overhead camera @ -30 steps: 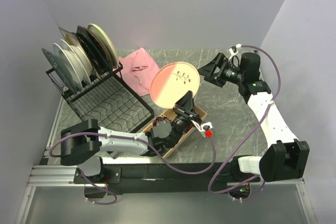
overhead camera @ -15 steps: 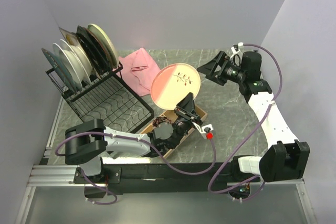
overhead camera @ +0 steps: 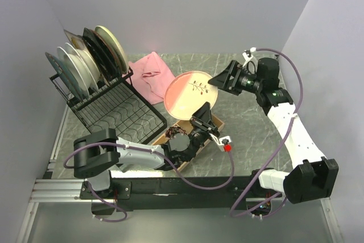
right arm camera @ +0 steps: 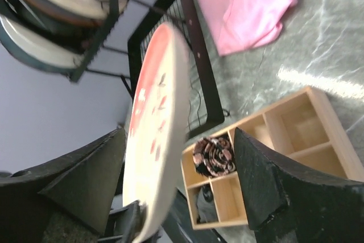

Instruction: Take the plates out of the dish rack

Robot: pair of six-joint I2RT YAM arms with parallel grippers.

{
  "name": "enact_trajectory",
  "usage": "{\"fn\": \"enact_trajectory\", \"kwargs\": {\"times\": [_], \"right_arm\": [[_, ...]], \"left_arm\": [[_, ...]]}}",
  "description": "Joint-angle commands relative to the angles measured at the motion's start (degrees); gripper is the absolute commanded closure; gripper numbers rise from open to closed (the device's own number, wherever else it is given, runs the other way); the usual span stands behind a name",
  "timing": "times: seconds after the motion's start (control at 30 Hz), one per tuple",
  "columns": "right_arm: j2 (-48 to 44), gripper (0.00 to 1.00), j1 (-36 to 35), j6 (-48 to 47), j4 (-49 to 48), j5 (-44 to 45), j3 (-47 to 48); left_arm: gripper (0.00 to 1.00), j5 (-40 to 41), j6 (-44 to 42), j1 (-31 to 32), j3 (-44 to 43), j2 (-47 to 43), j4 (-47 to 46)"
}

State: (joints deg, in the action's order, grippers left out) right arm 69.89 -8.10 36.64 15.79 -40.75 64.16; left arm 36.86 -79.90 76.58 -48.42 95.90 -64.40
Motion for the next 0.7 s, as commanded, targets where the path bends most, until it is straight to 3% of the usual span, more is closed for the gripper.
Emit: {"fn": "enact_trajectory", "kwargs": {"times": [0.0,0.1,0.13,0.2,0.23,0.4,0.43,0.53,0.6,0.67], "right_arm": [[-1.77,0.22,-2.1,-4.39,2.23,0.68,-2.1],[-1.42,0.49,-2.1,-4.47,1.35,0.5,-3.69],[-1.33,0.65,-2.1,-4.3,1.35,0.24,-3.78],[-1.51,0.82,-2.1,-3.42,-0.14,0.41,-4.48],[-1.6,1.0,-2.1,-2.12,-0.76,0.32,-4.66],[-3.09,1.0,-2.1,3.77,-9.89,-1.26,-7.38],[-3.61,1.0,-1.84,6.14,-11.64,-1.69,-8.17],[-4.14,1.0,-1.75,11.24,-19.03,-3.28,-8.7],[-3.88,1.0,-1.48,13.79,-25.0,-4.85,-9.14],[-3.97,1.0,-1.13,17.14,-29.65,-4.95,-9.58]], "left_arm": [[0.99,-2.94,-2.63,0.06,-2.38,0.16,-5.38],[0.99,-2.85,-2.98,0.33,-2.38,1.22,-6.88],[0.99,-2.76,-3.16,0.33,-2.46,1.74,-7.05],[0.99,-2.5,-3.86,0.42,-2.55,2.36,-7.58],[0.99,-2.15,-4.3,0.5,-2.64,3.06,-8.02],[0.94,-0.66,-4.75,0.42,-3.69,4.56,-9.26],[0.71,0.74,-3.0,0.42,-4.39,4.91,-8.73],[0.25,2.6,0.61,0.42,-6.77,4.57,-3.55],[0.24,2.25,3.95,0.42,-6.69,3.69,-1.44],[0.07,1.9,7.97,0.42,-6.6,2.02,1.02]]}}
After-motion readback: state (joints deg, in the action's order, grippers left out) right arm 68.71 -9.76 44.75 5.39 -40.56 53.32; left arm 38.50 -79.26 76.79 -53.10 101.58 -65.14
